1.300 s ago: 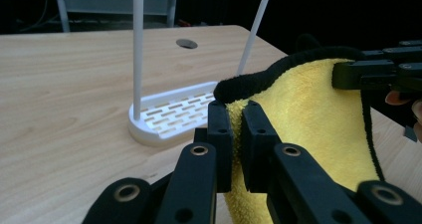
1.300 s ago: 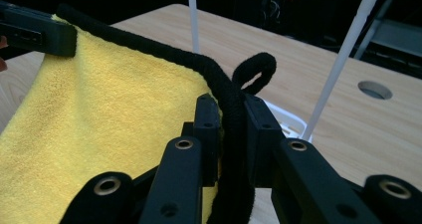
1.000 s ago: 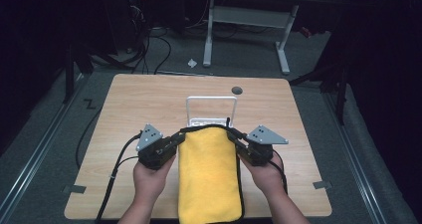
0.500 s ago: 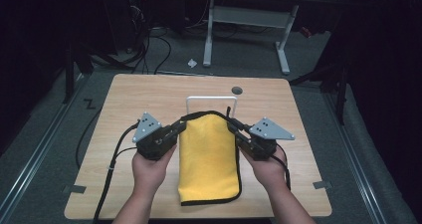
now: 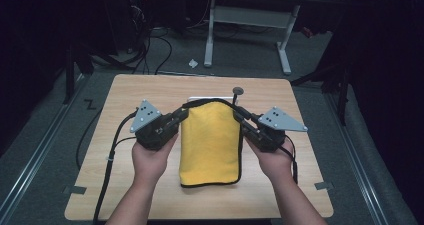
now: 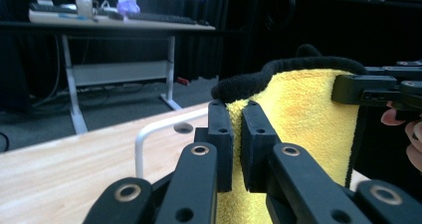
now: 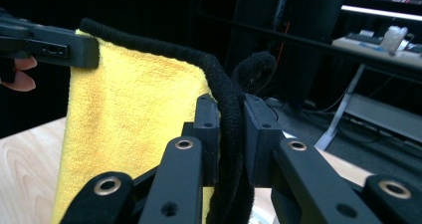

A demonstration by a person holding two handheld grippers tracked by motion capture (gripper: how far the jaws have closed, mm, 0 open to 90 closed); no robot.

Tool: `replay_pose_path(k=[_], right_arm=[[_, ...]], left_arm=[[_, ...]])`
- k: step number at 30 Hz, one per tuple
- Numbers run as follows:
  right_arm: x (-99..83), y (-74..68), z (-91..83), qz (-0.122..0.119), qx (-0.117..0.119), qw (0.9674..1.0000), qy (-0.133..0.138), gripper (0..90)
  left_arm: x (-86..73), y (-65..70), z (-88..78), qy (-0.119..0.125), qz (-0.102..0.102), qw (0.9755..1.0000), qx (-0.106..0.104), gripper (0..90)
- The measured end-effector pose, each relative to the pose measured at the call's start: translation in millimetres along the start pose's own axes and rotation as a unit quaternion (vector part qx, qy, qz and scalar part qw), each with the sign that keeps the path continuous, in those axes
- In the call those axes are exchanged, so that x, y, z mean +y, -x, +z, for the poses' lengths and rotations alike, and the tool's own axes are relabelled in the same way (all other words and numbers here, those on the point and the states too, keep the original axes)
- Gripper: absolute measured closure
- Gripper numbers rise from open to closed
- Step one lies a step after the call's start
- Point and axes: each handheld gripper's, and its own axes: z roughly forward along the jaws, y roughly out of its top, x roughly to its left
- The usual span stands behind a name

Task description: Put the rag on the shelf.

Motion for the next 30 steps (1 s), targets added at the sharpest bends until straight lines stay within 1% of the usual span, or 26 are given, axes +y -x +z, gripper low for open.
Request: replay_pose_path(k=[5,9,13,15,17,19,21,24,30], right_arm=[[13.1,3.0,-1.4,-0.004,-0.005,0.9999,0.015,79.3],[23.5,6.6,-0.7,-0.001,-0.007,0.9996,0.027,79.3],[33.3,10.5,2.3,0.002,-0.007,0.9995,0.032,79.3],[36.7,11.8,4.1,-0.001,-0.006,0.9994,0.033,79.3],[39.9,12.8,6.9,-0.002,-0.007,0.9995,0.031,79.3],[42.9,14.6,10.3,-0.002,-0.009,0.9996,0.028,79.4],[45.2,17.6,13.6,0.006,-0.009,0.9995,0.029,79.4],[46.7,20.4,17.5,0.011,-0.017,0.9993,0.031,79.4],[49.2,28.4,27.7,0.008,-0.028,0.9991,0.030,79.4]], left_arm=[[12.8,-0.6,1.7,0.014,0.007,0.9999,0.003,84.9],[22.9,-5.1,2.1,0.023,0.011,0.9996,0.009,84.9],[30.7,-12.0,2.4,0.031,0.011,0.9993,0.018,84.9],[33.8,-16.1,4.2,0.028,0.015,0.9992,0.026,84.9],[35.9,-19.6,6.0,0.024,0.015,0.9992,0.027,84.9],[37.8,-22.7,8.2,0.021,0.021,0.9990,0.033,85.1],[39.7,-24.9,10.8,0.020,0.024,0.9989,0.035,85.1],[42.9,-26.3,15.7,0.017,0.033,0.9984,0.042,85.1],[53.5,-30.8,25.0,0.019,0.049,0.9973,0.050,85.0]])
